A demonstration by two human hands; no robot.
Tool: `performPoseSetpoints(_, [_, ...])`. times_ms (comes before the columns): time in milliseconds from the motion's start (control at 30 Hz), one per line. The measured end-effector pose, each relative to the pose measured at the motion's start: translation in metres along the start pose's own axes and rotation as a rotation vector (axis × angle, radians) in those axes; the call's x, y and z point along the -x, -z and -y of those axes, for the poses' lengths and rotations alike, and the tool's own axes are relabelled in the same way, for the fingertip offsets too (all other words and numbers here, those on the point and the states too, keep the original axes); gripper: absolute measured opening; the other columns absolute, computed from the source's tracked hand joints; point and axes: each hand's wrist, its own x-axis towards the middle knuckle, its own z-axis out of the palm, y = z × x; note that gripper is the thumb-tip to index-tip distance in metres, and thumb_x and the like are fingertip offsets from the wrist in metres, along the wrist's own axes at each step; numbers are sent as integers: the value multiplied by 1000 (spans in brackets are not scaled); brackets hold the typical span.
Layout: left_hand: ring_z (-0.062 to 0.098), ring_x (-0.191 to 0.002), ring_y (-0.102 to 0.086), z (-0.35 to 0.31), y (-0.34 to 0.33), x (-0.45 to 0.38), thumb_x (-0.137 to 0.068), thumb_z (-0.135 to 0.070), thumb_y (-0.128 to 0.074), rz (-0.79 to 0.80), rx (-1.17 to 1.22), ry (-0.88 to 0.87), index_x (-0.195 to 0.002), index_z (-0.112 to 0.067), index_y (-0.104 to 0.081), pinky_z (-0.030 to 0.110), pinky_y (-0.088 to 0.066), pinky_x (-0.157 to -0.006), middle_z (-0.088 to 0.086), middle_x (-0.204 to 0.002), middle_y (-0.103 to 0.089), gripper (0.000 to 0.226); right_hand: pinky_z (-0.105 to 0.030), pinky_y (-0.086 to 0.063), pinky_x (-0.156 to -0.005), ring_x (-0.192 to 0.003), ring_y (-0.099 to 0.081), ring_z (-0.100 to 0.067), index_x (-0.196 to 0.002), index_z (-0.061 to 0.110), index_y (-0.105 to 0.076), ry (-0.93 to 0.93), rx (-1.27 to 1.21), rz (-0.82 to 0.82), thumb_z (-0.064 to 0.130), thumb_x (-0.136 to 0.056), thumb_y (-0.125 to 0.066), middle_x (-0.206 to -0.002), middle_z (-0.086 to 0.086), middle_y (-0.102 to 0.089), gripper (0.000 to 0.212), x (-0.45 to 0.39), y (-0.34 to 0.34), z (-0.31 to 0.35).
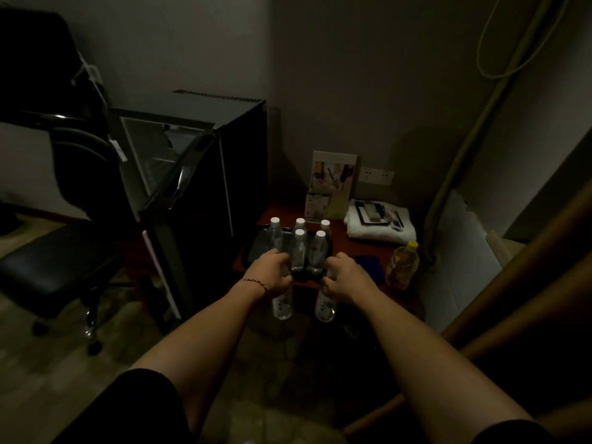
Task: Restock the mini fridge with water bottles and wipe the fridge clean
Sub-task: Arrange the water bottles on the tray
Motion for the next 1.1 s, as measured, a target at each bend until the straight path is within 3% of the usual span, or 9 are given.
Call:
performPoseSetpoints(333, [19,-114,-52,66,35,90,-90,-30,-66,-28,11,59,-122,-21,-59,32,-48,-95,1,-123,-51,34,-38,-53,-89,-103,-54,-17,-108,26,-58,97,6,45,30,-93,-65,-114,5,-47,18,50,-30,94])
performPoseSetpoints(600, [24,-111,-56,165,78,176,-89,-29,-66,-12,19,110,-121,-19,-62,37,-49,-96,5,-120,-54,34,-38,-51,-84,-102,-54,-21,-112,25,-60,228,25,63,29,-91,-64,-111,4,-47,22,78,-79,221])
performPoseSetpoints(900, [24,-112,-55,296,141,229,-87,-28,-64,-56,-33,242,-117,-22,-63,37,-50,-93,3,-119,-53,30,-42,-53,-90,-106,-54,-22,-111,25,-60,344,32,124,24,-91,-65,-114,4,-48,20,59,-129,366])
performPoseSetpoints(1100, [21,-107,-54,362,178,221,-87,-28,-65,-129,-10,328,-108,-25,-63,36,-50,-91,1,-114,-52,21,-42,-53,-89,-104,-53,-21,-123,23,-58,463,47,195,22,-94,-61,-118,3,-47,29,9,-147,437])
